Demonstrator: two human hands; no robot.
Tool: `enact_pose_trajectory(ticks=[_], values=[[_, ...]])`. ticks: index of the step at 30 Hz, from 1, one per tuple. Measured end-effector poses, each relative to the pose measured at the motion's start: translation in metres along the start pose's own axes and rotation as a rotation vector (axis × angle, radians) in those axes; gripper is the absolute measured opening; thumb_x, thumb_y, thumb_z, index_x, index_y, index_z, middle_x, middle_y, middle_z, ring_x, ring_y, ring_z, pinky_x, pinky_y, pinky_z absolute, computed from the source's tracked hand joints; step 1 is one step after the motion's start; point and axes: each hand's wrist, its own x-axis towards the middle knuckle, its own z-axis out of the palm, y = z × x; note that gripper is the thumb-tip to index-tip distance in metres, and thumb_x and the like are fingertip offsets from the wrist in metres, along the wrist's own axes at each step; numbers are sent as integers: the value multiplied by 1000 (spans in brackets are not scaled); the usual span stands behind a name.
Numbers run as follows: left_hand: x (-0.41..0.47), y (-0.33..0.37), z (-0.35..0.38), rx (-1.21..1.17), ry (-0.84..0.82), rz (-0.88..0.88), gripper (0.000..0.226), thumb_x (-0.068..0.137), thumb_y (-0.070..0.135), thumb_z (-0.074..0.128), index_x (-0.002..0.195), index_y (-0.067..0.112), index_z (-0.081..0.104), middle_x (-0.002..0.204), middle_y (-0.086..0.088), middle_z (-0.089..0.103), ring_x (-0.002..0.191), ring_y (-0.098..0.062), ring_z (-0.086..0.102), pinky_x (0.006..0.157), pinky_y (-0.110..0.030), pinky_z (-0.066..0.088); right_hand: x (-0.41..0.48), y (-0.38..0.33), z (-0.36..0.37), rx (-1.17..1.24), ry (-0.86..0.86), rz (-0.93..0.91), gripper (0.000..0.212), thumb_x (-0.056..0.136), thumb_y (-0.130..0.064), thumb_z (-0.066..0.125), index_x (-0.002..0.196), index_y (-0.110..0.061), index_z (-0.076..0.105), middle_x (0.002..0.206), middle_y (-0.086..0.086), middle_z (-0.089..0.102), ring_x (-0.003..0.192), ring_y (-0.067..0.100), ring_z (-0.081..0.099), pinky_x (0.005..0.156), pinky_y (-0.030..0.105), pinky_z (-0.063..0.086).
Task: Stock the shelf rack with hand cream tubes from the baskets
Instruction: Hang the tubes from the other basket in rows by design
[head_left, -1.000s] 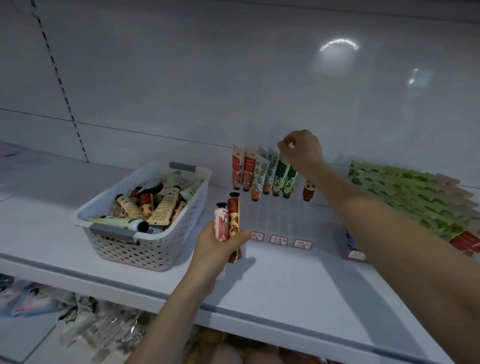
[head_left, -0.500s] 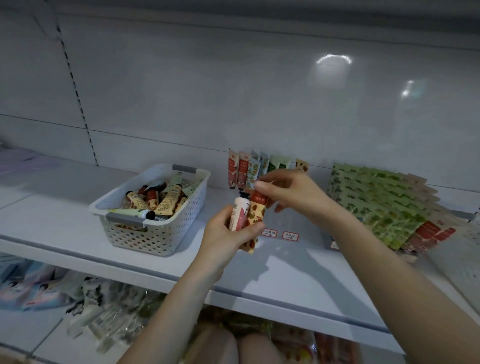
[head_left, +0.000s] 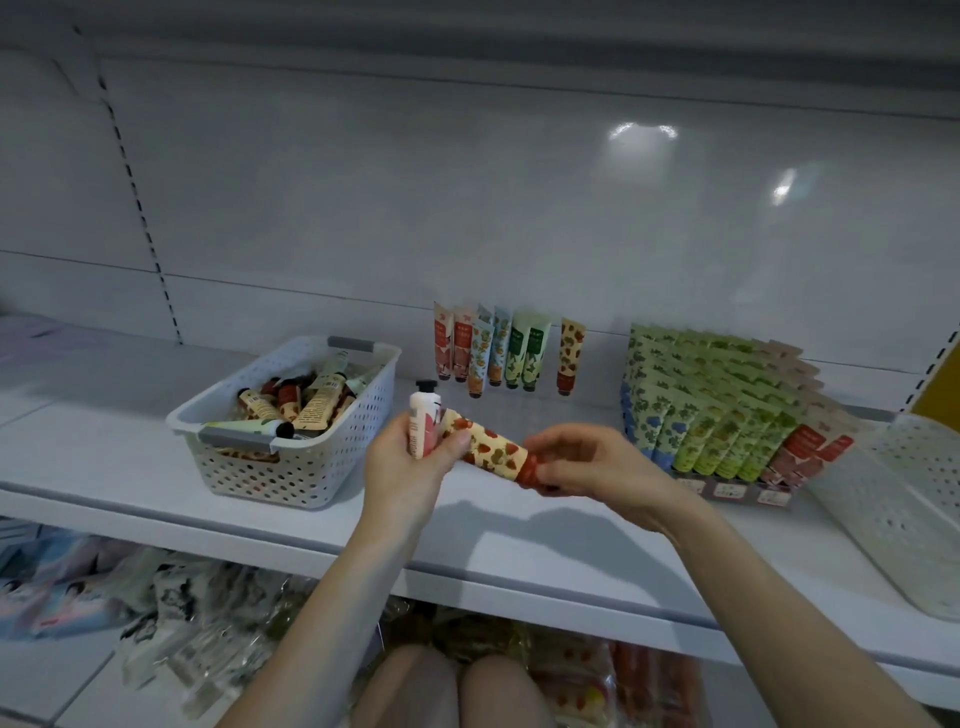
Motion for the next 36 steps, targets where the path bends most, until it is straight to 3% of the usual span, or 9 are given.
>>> enact_pose_trajectory(ticks=[4,7,13,18,23,26,29,33,36], values=[[-1,1,11,154,-105,106,20,79,10,71,79,24,58,79,5,63,76,-6,59,61,-9,47,-1,-1,1,-329,42,-122,7,84,-23,67,90,-22,69,84,-6,69,71,-1,62,66,15,51],[0,-2,20,192,-145,138,20,79,12,71,82,26,58,80,7,63,76,-5,59,60,-5,45,3,0,3,-485,96,-219,9,84,-25,66,92,-23,70,83,-6,68,71,2,61,65,22,52],[10,-11,22,28,-108,38,15,83,9,68,84,22,59,81,3,62,77,-11,58,76,-29,51,20,8,-12,-461,337,-129,23,82,-17,69,101,-7,62,93,6,67,85,21,65,78,36,56],[18,-21,17,1,-110,-28,16,86,9,64,86,23,57,84,0,63,80,-12,64,71,-23,52,59,-5,-43,-243,576,-2,23,82,-4,64,101,-6,50,98,13,64,88,27,66,75,38,58],[30,-30,11,-2,-85,-59,15,86,11,63,87,25,58,88,-2,64,78,-9,65,65,-18,51,101,-31,-64,-463,744,-39,28,91,-12,49,101,13,57,94,28,66,86,41,65,76,53,53],[38,-35,9,-14,-67,-70,15,86,10,63,87,24,58,87,-3,64,78,-12,64,65,-19,50,123,-39,-69,-559,776,-35,25,89,-11,49,92,11,59,85,27,66,67,30,60,61,39,53],[42,-39,7,-18,-65,-74,14,86,10,63,88,23,58,85,-2,64,76,-11,64,63,-18,50,144,-38,-72,-616,781,28,21,85,-5,46,64,-7,46,66,14,53,53,18,44,42,20,36],[46,-46,3,-24,-64,-85,14,86,10,64,87,22,58,82,-1,64,71,-8,63,60,-14,49,158,-29,-73,-636,766,55,11,86,-3,47,76,-9,47,78,14,59,64,22,54,48,24,39],[48,-49,0,-28,-56,-101,14,86,10,63,88,23,58,82,0,63,71,-7,63,59,-14,49,162,-24,-75,-672,765,55,7,87,-1,46,84,-6,49,79,14,57,57,19,47,44,23,35]])
